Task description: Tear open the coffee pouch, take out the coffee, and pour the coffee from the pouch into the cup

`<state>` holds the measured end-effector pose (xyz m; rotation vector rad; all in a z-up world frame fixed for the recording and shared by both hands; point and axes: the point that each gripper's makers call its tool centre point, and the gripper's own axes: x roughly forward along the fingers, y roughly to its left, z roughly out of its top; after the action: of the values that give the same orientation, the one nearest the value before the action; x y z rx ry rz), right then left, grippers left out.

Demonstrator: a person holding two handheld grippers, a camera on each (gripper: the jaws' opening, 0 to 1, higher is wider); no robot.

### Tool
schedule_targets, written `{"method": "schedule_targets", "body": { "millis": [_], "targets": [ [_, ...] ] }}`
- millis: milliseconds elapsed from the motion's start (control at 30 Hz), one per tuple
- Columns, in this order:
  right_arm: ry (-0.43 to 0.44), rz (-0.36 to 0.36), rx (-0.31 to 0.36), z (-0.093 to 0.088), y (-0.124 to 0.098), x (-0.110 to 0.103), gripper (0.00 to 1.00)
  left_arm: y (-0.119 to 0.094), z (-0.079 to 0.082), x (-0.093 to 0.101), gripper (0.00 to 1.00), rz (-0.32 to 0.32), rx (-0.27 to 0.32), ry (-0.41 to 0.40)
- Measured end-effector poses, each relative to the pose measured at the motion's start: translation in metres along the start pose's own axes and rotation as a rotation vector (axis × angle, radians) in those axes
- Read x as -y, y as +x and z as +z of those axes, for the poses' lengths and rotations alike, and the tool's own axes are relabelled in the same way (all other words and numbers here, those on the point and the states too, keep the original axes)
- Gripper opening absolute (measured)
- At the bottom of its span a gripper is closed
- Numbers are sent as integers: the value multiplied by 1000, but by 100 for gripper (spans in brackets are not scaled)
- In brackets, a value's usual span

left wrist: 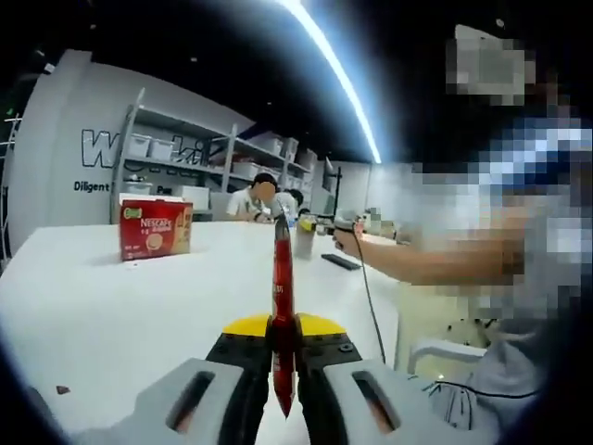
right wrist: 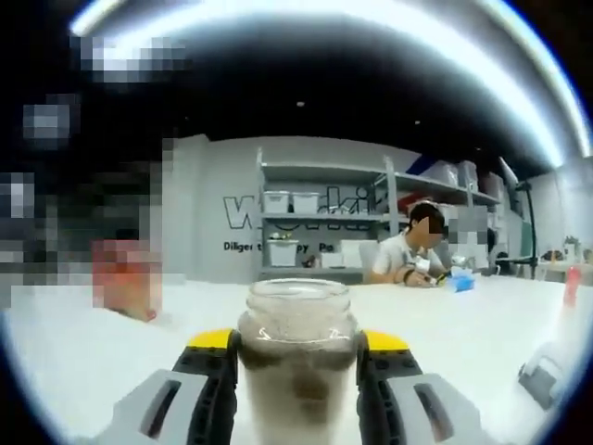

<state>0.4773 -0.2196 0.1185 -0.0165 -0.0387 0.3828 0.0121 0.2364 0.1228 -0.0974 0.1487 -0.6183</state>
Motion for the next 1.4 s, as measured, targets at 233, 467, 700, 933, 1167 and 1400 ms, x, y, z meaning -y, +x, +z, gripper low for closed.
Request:
{"method": "schedule_targets", "body": {
  "millis": [233, 467, 700, 933, 1167, 1400],
  "targets": [
    [2, 105, 24, 2, -18, -36, 50, -2, 1, -1, 11, 18, -6, 22],
    [7, 175, 34, 3, -39, -69, 50, -6, 2, -1, 11, 11, 1, 22],
    [9, 246, 31, 4, -70, -104, 50, -2, -14, -2, 11, 2, -16, -1],
    [17, 283, 47, 6, -95, -137, 50, 1, -9, 5, 11, -19, -8, 3],
    [22, 314, 47, 7, -121, -182, 50, -3, -8, 5, 11, -6, 3, 8],
    [32, 357, 68, 10, -145, -230, 50, -4, -4, 11, 11, -12, 11, 21]
  ]
}}
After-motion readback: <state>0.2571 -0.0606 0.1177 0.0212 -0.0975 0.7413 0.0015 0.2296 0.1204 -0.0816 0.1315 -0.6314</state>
